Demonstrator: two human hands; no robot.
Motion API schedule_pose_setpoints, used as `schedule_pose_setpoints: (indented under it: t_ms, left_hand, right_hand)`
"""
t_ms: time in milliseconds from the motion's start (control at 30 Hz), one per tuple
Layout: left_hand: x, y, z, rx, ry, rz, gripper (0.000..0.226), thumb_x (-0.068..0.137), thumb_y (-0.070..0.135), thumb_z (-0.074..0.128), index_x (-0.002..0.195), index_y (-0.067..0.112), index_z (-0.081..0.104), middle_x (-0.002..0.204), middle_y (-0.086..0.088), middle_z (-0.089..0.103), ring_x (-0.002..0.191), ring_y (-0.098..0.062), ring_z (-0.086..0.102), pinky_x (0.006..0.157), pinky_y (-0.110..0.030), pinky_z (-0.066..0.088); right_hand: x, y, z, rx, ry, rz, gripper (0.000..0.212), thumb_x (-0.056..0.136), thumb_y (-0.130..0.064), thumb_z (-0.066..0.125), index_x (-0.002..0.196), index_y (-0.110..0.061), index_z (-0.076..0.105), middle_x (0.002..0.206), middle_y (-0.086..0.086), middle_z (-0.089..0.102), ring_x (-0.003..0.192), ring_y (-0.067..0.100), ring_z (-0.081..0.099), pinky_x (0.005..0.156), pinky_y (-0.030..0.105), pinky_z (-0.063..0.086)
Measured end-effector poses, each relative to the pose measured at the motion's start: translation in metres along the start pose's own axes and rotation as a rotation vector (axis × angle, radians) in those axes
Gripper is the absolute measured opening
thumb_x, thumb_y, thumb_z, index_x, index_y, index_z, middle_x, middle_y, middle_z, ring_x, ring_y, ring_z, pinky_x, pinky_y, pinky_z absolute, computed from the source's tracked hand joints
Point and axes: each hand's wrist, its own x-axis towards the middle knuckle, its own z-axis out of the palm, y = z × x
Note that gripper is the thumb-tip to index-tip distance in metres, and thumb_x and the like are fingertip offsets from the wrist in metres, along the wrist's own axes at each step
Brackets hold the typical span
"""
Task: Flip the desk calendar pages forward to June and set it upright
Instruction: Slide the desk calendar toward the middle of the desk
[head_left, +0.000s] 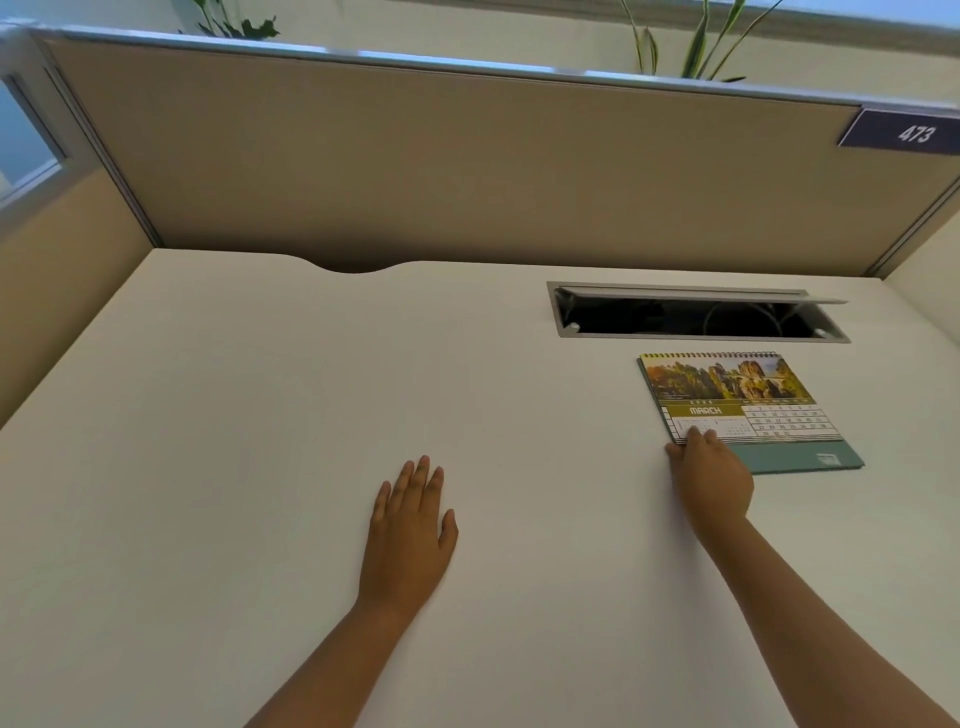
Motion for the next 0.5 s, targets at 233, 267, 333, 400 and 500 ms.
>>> schedule_pose_setpoints:
  t_ms: [233, 267, 333, 400, 500]
  left_hand:
    - [0.0, -0.001, 0.002, 0.006, 0.002, -0.002, 0.05, 0.09, 0.025, 0.045, 0.137, 0.01, 0.036, 0.148, -0.01, 0.034, 0.139, -0.025, 0.025, 0.113, -0.04, 0.015]
    - [0.0, -0.001, 0.003, 0.005, 0.002, -0.001, 0.05, 0.09, 0.025, 0.045, 0.136, 0.01, 0.036, 0.148, -0.011, 0.035, 0.139, -0.025, 0.026, 0.113, -0.04, 0.015]
    - [0.0, 0.0, 0.003, -0.003, 0.007, 0.004, 0.05, 0.089, 0.024, 0.046, 0.136, 0.009, 0.038, 0.147, -0.011, 0.036, 0.138, -0.026, 0.028, 0.113, -0.041, 0.016]
    - [0.001, -0.001, 0.002, -0.035, 0.011, -0.002, 0.049, 0.091, 0.026, 0.045, 0.136, 0.01, 0.037, 0.148, -0.009, 0.035, 0.139, -0.024, 0.026, 0.113, -0.039, 0.014]
    - [0.007, -0.004, -0.003, -0.188, -0.01, -0.079, 0.048, 0.094, 0.032, 0.038, 0.14, 0.016, 0.031, 0.15, -0.002, 0.032, 0.14, -0.016, 0.022, 0.114, -0.033, 0.013]
  right_hand:
    - [-0.046, -0.044, 0.01, -0.02, -0.104, -0.085, 0.06, 0.094, -0.044, 0.034, 0.138, -0.004, 0.034, 0.147, 0.02, 0.039, 0.135, 0.032, 0.036, 0.099, 0.042, 0.042]
    - [-0.057, -0.056, 0.012, -0.027, -0.119, -0.123, 0.06, 0.095, -0.044, 0.033, 0.14, -0.004, 0.032, 0.148, 0.019, 0.037, 0.136, 0.031, 0.035, 0.102, 0.04, 0.039]
    - [-0.084, -0.081, 0.014, -0.046, -0.147, -0.216, 0.058, 0.095, -0.043, 0.031, 0.14, -0.006, 0.033, 0.148, 0.019, 0.038, 0.135, 0.03, 0.035, 0.105, 0.039, 0.036]
    - [-0.113, -0.106, 0.015, -0.043, -0.194, -0.309, 0.056, 0.095, -0.042, 0.029, 0.139, -0.008, 0.034, 0.147, 0.019, 0.039, 0.135, 0.03, 0.036, 0.105, 0.039, 0.035]
    - [-0.153, -0.138, 0.01, 0.071, -0.229, -0.469, 0.047, 0.094, -0.041, 0.031, 0.126, -0.013, 0.051, 0.13, 0.015, 0.058, 0.119, 0.03, 0.051, 0.091, 0.037, 0.046]
